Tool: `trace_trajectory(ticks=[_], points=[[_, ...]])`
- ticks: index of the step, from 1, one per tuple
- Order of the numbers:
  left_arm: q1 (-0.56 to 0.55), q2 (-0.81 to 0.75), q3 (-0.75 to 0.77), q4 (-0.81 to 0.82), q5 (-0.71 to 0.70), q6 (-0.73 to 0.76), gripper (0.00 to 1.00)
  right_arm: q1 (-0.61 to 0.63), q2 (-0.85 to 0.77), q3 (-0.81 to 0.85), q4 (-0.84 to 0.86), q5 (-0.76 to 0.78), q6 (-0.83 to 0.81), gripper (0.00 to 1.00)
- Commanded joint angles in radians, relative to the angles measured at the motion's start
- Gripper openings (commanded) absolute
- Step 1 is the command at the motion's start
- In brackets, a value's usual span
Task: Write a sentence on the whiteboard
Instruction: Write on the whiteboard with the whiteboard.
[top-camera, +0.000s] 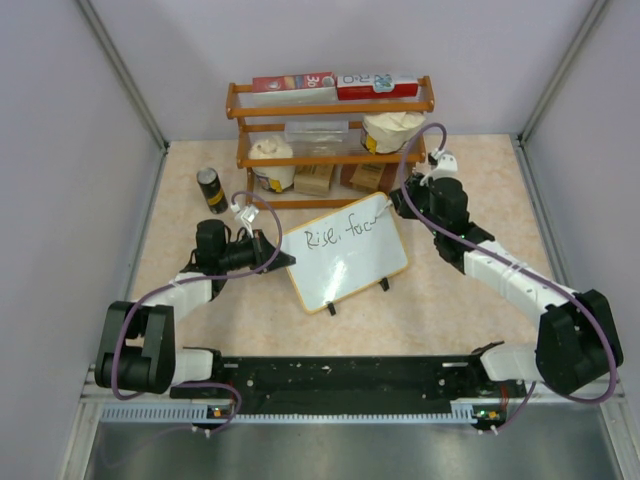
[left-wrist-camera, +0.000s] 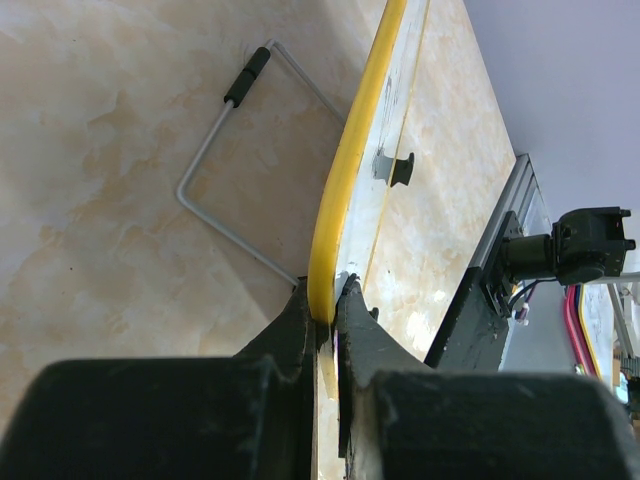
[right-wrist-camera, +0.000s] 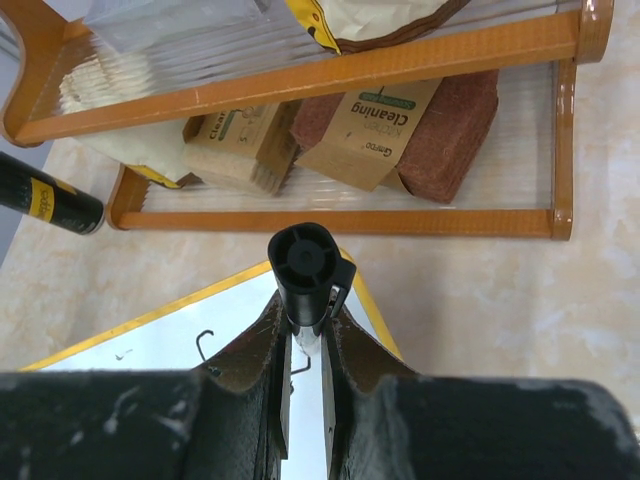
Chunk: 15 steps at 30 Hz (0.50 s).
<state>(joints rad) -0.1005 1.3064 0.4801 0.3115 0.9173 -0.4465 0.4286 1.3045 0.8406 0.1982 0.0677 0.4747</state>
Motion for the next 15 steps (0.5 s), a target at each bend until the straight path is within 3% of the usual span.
trace_trajectory(ticks=[1,15], points=[[0.002,0.007,-0.029,-0.04,-0.196,0.135,0.0,-0.013,0.006,0.061,0.029,0.021,-0.002,0.0],[0.002,0.008,-0.028,-0.04,-0.196,0.135,0.0,-0.013,0.03,0.029,0.035,-0.054,0.018,0.0]])
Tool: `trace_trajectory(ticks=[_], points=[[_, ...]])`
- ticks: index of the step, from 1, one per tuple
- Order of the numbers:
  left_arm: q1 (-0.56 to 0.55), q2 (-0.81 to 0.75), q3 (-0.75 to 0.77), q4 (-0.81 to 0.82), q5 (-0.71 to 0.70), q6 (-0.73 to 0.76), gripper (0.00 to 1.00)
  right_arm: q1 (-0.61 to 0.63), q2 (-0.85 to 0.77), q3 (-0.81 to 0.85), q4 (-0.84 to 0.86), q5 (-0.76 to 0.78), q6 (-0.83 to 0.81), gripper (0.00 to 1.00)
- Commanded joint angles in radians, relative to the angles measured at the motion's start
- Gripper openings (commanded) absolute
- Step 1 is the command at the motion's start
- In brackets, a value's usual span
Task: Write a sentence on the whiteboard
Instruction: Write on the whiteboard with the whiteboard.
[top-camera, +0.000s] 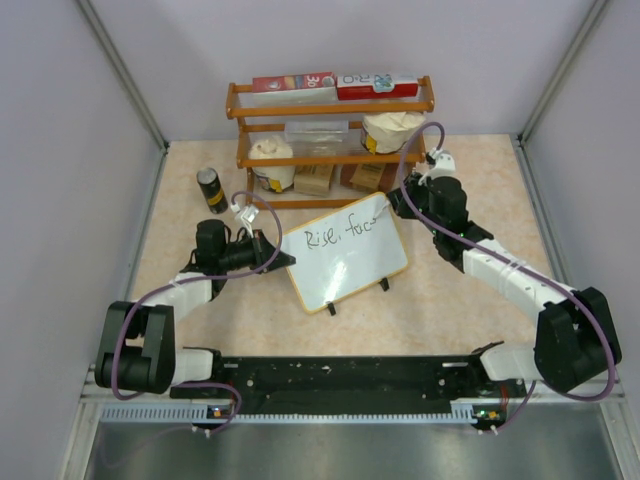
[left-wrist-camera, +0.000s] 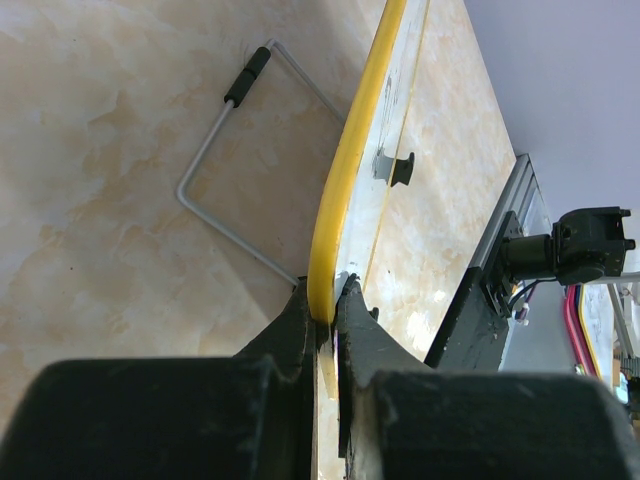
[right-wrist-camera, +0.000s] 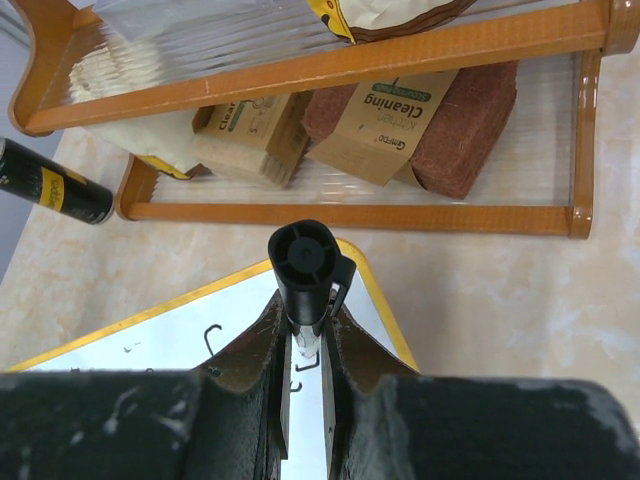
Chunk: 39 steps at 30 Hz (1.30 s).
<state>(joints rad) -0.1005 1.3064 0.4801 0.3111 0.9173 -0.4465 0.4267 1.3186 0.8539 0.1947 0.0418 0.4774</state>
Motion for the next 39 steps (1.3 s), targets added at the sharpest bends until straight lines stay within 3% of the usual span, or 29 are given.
trace_trajectory(ticks=[1,39], points=[[0.002,0.008,-0.028,-0.04,-0.196,0.135,0.0,-0.011,0.014,0.016,0.038,-0.033,0.015,0.0],[0.002,0.002,-0.031,-0.038,-0.196,0.135,0.0,-0.046,-0.053,-0.019,-0.015,0.047,0.038,0.0]])
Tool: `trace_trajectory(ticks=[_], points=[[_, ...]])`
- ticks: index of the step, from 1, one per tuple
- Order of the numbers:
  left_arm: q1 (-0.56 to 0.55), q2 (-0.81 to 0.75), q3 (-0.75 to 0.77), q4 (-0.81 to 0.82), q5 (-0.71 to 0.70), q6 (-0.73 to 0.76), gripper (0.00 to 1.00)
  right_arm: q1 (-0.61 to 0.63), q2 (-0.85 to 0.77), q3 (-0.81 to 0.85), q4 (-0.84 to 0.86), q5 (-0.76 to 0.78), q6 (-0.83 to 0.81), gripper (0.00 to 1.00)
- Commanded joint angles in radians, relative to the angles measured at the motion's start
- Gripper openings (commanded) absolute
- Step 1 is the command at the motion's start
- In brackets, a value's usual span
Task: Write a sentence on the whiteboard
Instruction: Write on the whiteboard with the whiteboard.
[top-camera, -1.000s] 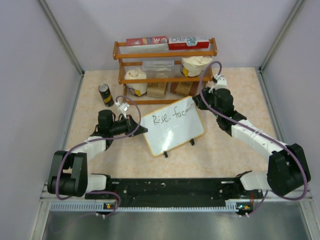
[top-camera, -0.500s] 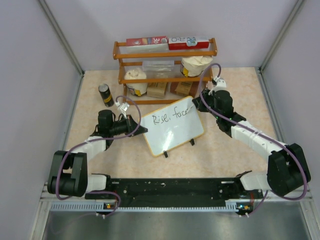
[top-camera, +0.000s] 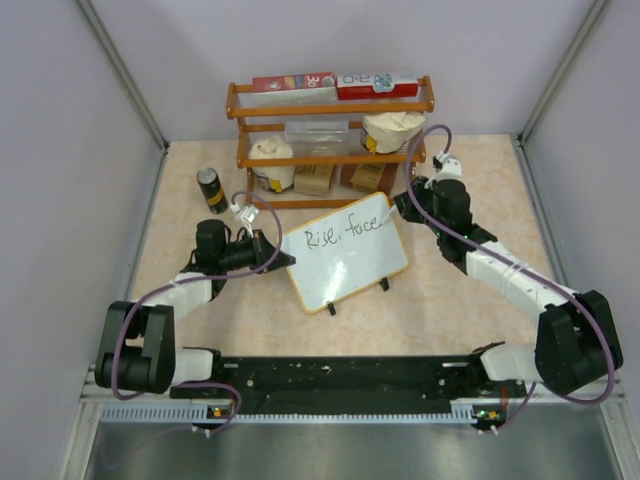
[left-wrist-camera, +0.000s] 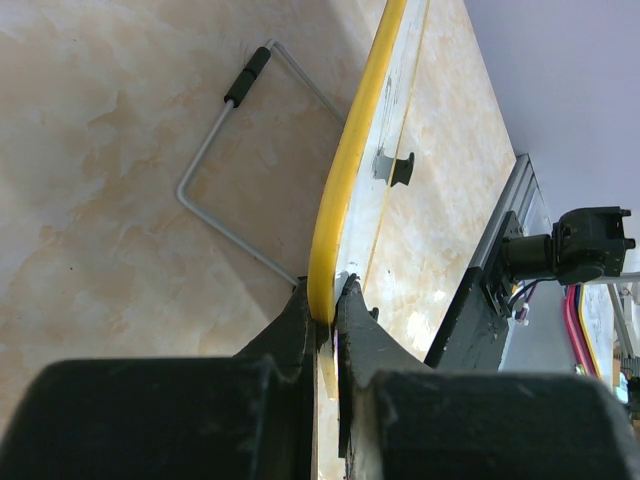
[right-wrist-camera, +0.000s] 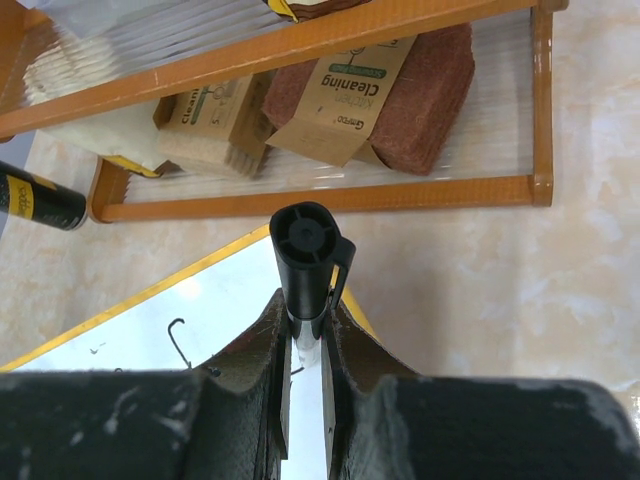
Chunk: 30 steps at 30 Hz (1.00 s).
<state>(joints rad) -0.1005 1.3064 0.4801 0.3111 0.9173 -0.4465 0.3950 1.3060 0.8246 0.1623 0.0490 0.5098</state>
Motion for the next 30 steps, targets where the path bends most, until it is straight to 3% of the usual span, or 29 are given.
trace_trajectory(ticks=[1,15,22,30], points=[[0.002,0.002,-0.031,-0.04,-0.198,0.135,0.0,-0.013,-0.056,0.008,0.02,0.032,0.006,0.0],[0.002,0.004,-0.032,-0.038,-0.196,0.135,0.0,0.019,-0.241,-0.033,0.034,-0.071,-0.023,0.0],[0.002,0.004,-0.031,-0.038,-0.196,0.135,0.0,0.249,-0.228,-0.03,0.037,0.035,-0.119,0.0],[0.002,0.004,-0.032,-0.037,-0.192,0.135,0.0,0.413,-0.174,-0.094,0.201,0.075,-0.12,0.0]])
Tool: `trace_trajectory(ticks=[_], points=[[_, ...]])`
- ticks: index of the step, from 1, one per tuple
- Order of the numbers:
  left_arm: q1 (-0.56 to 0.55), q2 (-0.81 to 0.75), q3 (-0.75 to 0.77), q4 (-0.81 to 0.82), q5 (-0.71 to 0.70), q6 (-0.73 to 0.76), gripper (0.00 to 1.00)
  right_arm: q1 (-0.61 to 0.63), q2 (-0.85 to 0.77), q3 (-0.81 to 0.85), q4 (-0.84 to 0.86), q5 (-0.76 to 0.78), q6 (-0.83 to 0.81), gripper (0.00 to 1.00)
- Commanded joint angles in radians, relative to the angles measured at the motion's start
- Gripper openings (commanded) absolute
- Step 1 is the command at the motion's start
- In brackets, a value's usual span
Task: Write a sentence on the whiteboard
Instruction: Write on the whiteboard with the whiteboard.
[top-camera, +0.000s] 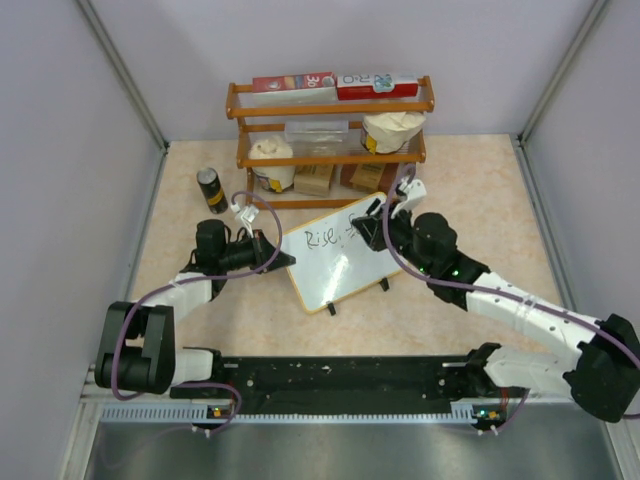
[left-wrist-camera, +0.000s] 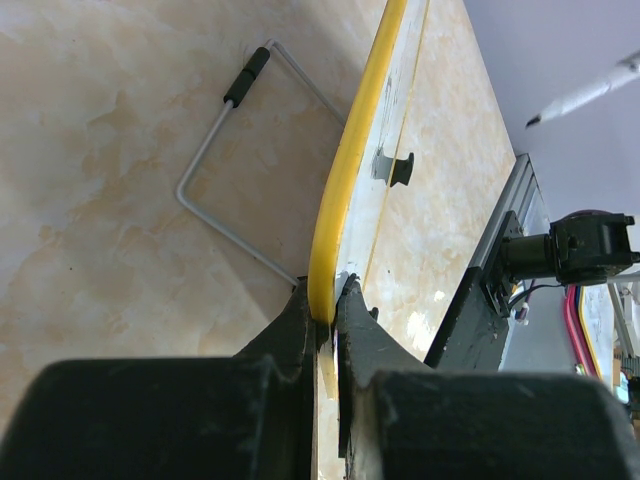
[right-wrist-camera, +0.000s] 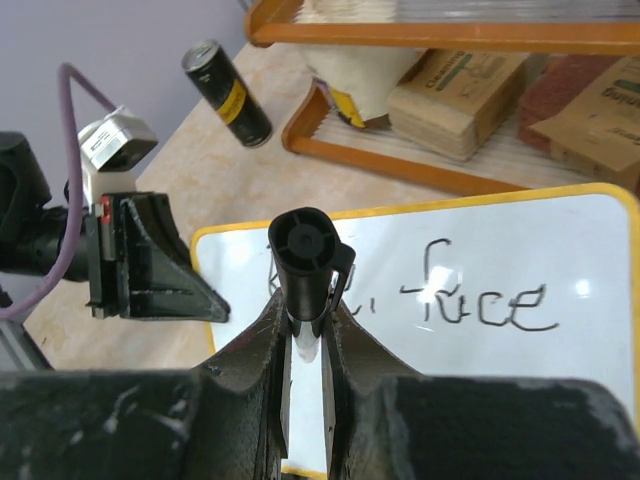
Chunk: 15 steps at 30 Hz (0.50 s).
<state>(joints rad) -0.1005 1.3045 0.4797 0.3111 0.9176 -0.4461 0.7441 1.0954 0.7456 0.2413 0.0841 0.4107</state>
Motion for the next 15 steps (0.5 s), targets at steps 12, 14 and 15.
trace_trajectory(ticks=[12,14,15], points=[[0.002,0.004,-0.033,-0.037,-0.194,0.135,0.0,0.201,0.228,0.041,0.213,0.045,-0.016,0.0],[0.002,0.004,-0.033,-0.037,-0.195,0.135,0.0,0.215,0.247,0.049,0.225,0.042,-0.013,0.0],[0.002,0.003,-0.033,-0.035,-0.194,0.133,0.0,0.215,0.262,0.051,0.23,0.039,-0.006,0.0]])
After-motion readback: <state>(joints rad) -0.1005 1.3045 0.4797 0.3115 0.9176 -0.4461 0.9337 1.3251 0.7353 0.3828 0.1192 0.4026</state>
